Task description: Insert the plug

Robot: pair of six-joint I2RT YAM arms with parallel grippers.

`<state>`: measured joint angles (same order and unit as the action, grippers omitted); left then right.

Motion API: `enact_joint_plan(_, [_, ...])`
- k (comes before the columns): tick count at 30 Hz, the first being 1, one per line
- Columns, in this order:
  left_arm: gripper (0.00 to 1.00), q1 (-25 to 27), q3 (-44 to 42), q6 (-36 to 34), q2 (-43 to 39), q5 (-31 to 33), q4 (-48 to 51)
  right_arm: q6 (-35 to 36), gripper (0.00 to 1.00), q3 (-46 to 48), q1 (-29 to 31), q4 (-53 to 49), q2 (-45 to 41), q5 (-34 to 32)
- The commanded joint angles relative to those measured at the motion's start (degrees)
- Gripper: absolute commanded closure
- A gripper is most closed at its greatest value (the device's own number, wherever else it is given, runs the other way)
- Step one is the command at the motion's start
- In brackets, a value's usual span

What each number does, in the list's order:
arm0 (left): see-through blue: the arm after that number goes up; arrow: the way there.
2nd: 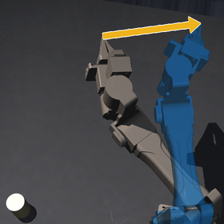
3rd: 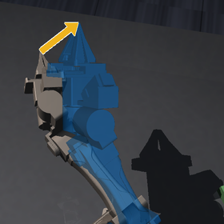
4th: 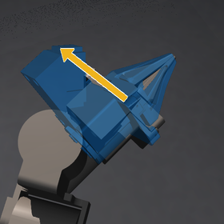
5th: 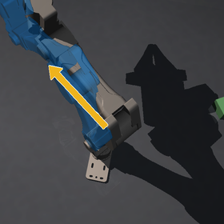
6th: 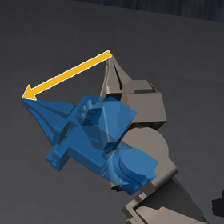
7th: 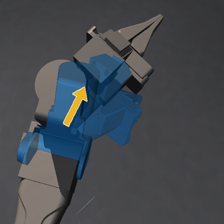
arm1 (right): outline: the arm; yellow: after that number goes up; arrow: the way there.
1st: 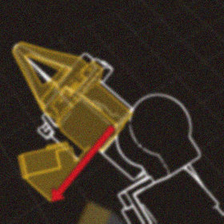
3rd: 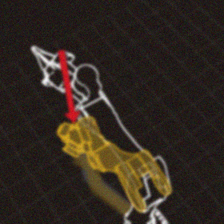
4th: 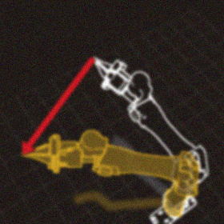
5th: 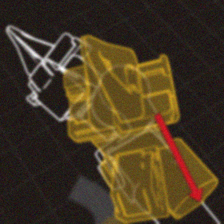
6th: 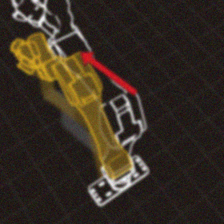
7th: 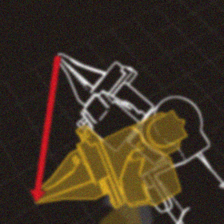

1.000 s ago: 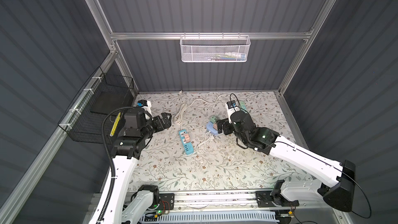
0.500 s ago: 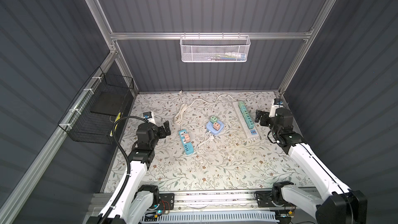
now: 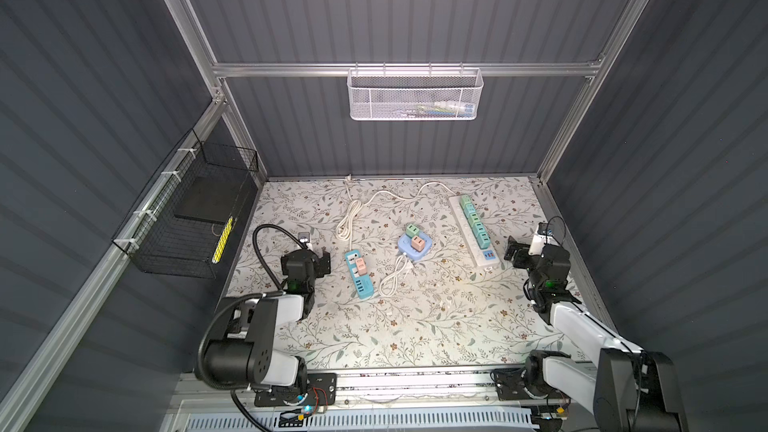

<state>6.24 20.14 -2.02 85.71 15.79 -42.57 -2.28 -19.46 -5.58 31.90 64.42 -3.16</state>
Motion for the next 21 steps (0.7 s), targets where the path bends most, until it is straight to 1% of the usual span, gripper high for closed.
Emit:
enact_joint_plan(1, [0.00, -0.5, 2.9, -1.0, 3.4, -4.9, -8.7, -2.1, 0.01, -0.8, -1.3, 6.3, 3.3, 6.4])
enact_joint_plan(3, [0.00, -0.5, 2.3, -0.2, 8.8, -3.5, -14.6, -4.4, 0.01, 0.9, -1.3, 11.4, 5.7, 7.9])
enact_joint_plan(4, [0.00, -0.5, 1.6, -0.3, 11.9, -3.5, -19.8, -3.8, 0.01, 1.8, -1.3, 13.5, 6.5, 8.7])
enact_joint_plan(5, [0.00, -0.6, 1.2, -1.5, 13.4, -4.1, -22.6, -3.6, 0.01, 2.9, -1.3, 16.0, 7.4, 8.8])
enact_joint_plan(6, [0.00, -0.6, 2.6, -0.8, 11.1, -5.2, -14.7, -3.4, 0.01, 4.3, -1.2, 19.9, 8.4, 8.4])
enact_joint_plan(7, [0.00, -0.7, 3.9, -0.3, 11.1, -4.1, -12.9, -3.1, 0.01, 5.6, -1.1, 22.7, 9.1, 7.3])
enact_joint_plan(8, [0.00, -0.7, 5.2, -0.4, 13.1, -3.2, -14.3, -3.6, 0.01, 7.0, -1.0, 26.6, 10.5, 5.3])
enact_joint_plan(9, [0.00, -0.8, 7.2, 0.2, 12.4, -3.3, -8.1, -4.3, 0.01, 8.2, -0.9, 30.6, 12.7, 3.1])
enact_joint_plan(10, [0.00, -1.4, 7.2, 0.6, 12.0, -4.3, -7.8, -5.0, 0.01, 8.9, -0.9, 34.4, 15.1, 1.5])
enact_joint_plan(11, [0.00, -1.4, 6.7, 0.3, 13.1, -4.2, -11.2, -5.5, 0.01, 9.7, -0.9, 39.3, 18.7, 0.1])
enact_joint_plan(12, [0.00, -1.4, 6.9, 0.6, 12.6, -4.2, -9.5, -5.7, 0.01, 10.5, -0.9, 45.1, 21.5, -0.7])
enact_joint_plan(13, [0.00, -1.4, 7.2, 0.7, 12.1, -4.2, -7.6, -6.4, 0.01, 11.4, -0.9, 45.9, 20.8, -2.3])
enact_joint_plan(14, [0.00, -1.4, 6.9, 0.6, 12.6, -4.2, -9.9, -7.3, 0.01, 11.2, -0.9, 42.2, 18.6, -4.2])
enact_joint_plan(15, [0.00, -1.4, 6.8, 0.4, 12.9, -4.2, -10.6, -7.3, 0.01, 10.5, -0.8, 39.4, 17.7, -4.5])
enact_joint_plan(17, [0.00, -1.4, 7.0, 0.6, 12.3, -4.0, -8.6, -6.1, 0.01, 8.4, 0.7, 37.2, 18.9, -7.0])
enact_joint_plan(19, [0.00, -1.4, 6.9, 0.5, 12.7, -4.2, -9.9, -5.8, 0.01, 8.2, 1.2, 38.0, 19.4, -7.6])
enact_joint_plan(21, [0.00, -1.4, 6.9, 0.6, 12.6, -4.1, -9.3, -5.8, 0.01, 7.7, 1.1, 36.0, 18.8, -7.5])
